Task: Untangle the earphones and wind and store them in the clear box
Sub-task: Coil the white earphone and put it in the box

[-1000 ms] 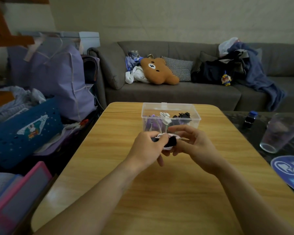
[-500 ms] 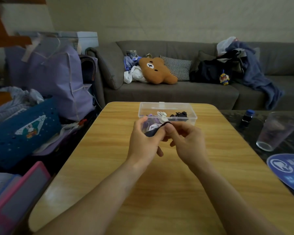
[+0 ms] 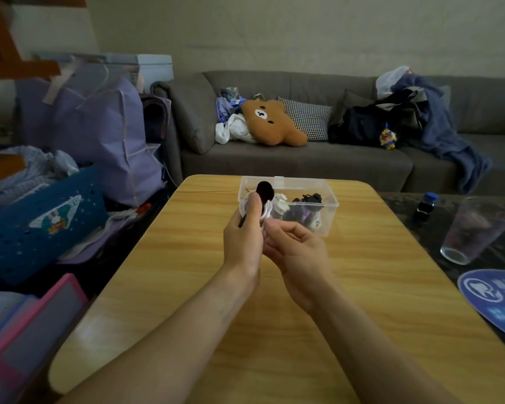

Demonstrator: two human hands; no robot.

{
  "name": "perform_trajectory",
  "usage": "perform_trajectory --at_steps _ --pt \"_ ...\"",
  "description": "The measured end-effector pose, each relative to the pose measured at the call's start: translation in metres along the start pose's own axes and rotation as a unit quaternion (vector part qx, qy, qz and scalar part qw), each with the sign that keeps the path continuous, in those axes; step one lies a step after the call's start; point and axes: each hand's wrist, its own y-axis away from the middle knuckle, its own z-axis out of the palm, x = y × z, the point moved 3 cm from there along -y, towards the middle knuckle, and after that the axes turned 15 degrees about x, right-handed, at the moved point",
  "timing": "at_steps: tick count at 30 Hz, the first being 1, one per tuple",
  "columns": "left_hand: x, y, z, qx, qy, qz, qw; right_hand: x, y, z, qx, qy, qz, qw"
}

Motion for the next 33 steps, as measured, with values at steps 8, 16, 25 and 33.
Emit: perform_trajectory --at_steps 8,16,25,33 --pt "0.006 0.002 0.005 -0.089 -0.125 0.151 0.977 -0.003 -0.007 -0.012 0.092 0.093 -0.075 0.989" --pt "0.012 -0.016 -0.013 -0.059 -0.196 0.211 0.956 -0.007 -0.008 -0.013 0.017 0.139 -0.091 0.986" --pt "0.004 -0.007 -0.011 -0.008 0.02 -0.079 0.997 -0.01 -0.011 -0.01 0.042 0.351 -0.329 0.876" --pt "-0.005 -0.011 -0.012 0.047 0.011 -0.116 0.992 -0.009 -0.024 -0.024 0.048 0.299 -0.201 0.931"
